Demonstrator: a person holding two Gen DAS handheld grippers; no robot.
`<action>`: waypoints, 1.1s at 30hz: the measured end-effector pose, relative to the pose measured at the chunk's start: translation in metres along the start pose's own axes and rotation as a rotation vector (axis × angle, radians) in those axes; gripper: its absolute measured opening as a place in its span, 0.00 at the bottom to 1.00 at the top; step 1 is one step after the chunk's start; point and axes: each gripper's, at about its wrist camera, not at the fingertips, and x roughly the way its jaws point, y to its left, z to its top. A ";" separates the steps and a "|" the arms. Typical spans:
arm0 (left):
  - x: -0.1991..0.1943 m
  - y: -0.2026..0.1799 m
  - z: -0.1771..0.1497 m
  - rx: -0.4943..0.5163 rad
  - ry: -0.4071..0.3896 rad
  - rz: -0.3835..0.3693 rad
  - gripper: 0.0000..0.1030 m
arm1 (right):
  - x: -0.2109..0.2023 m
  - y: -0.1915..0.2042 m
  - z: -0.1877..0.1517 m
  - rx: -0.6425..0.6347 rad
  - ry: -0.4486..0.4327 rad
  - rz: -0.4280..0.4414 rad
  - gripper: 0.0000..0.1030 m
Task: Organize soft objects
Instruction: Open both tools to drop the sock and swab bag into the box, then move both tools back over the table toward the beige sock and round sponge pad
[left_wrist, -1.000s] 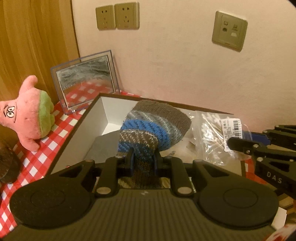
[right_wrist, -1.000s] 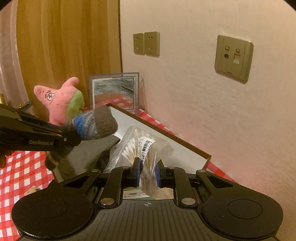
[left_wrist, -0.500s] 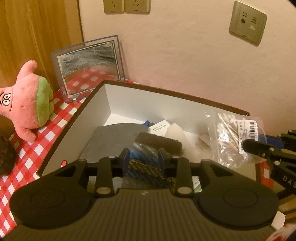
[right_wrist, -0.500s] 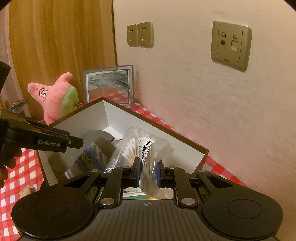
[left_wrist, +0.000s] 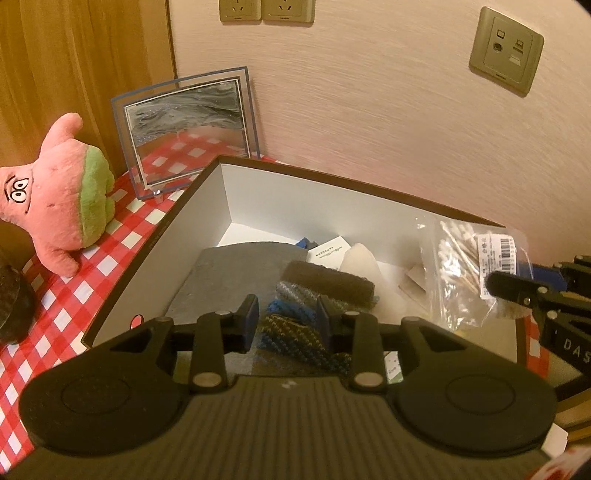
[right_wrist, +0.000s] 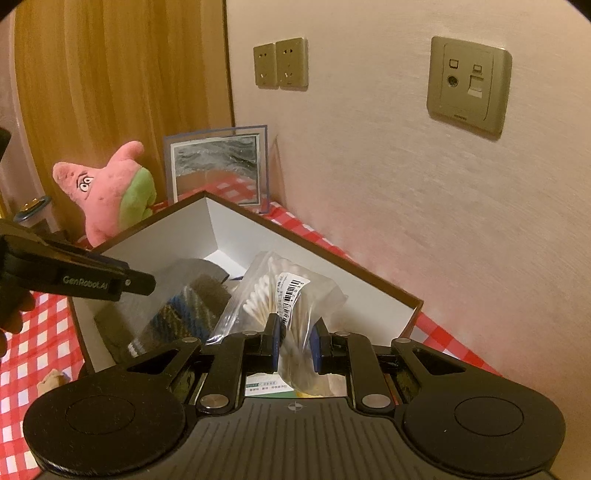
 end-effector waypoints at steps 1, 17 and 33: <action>0.000 0.000 0.000 -0.001 0.000 0.000 0.31 | 0.000 0.000 0.001 0.000 -0.001 -0.004 0.16; -0.020 0.006 -0.009 -0.019 -0.013 -0.011 0.37 | -0.013 0.001 0.000 0.030 -0.032 -0.016 0.51; -0.082 0.034 -0.055 -0.108 -0.055 0.003 0.47 | -0.056 0.027 -0.034 0.047 -0.022 0.068 0.56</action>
